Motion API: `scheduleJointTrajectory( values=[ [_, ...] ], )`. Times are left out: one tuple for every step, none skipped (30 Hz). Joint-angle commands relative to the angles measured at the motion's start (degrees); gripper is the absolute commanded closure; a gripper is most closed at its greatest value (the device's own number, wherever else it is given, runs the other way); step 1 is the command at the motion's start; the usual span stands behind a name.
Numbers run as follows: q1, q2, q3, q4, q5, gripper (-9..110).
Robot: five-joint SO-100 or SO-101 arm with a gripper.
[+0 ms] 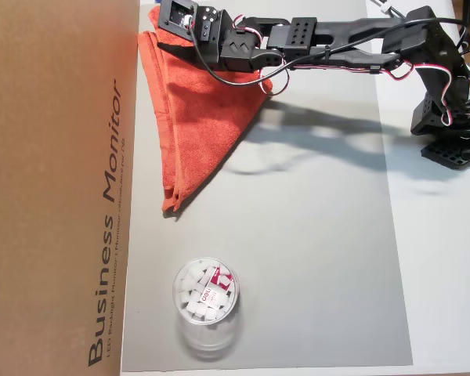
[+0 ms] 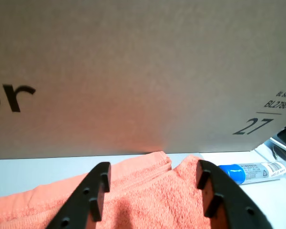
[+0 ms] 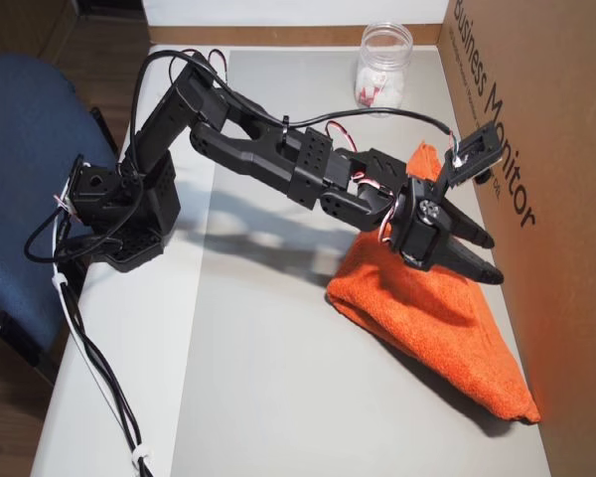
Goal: Fold the blanket.
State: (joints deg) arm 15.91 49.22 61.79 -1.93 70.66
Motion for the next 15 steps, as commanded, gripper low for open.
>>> scheduleJointTrajectory(
  values=[
    [1.85,6.42,1.32,-0.62,-0.35,84],
    [2.46,6.86,2.20,-0.62,-0.35,84],
    [2.99,7.21,3.08,-0.62,-0.35,86],
    [3.43,7.65,3.87,-0.44,-0.35,87],
    [4.13,8.26,4.83,0.00,-0.35,89],
    [4.66,8.96,5.80,0.09,-0.35,91],
    [5.10,10.02,7.12,0.09,-0.35,92],
    [5.36,11.16,8.61,0.09,-0.35,94],
    [5.45,12.48,10.20,0.09,-0.35,95],
    [5.71,13.89,11.95,0.09,-0.35,96],
    [5.89,15.29,13.80,0.09,-0.35,97],
    [5.89,16.79,15.73,0.09,-0.35,98],
    [5.89,18.28,17.49,0.09,-0.35,99],
    [5.89,19.78,19.25,0.09,-0.35,100],
    [5.89,21.18,20.83,0.09,-0.18,101]
  ],
)
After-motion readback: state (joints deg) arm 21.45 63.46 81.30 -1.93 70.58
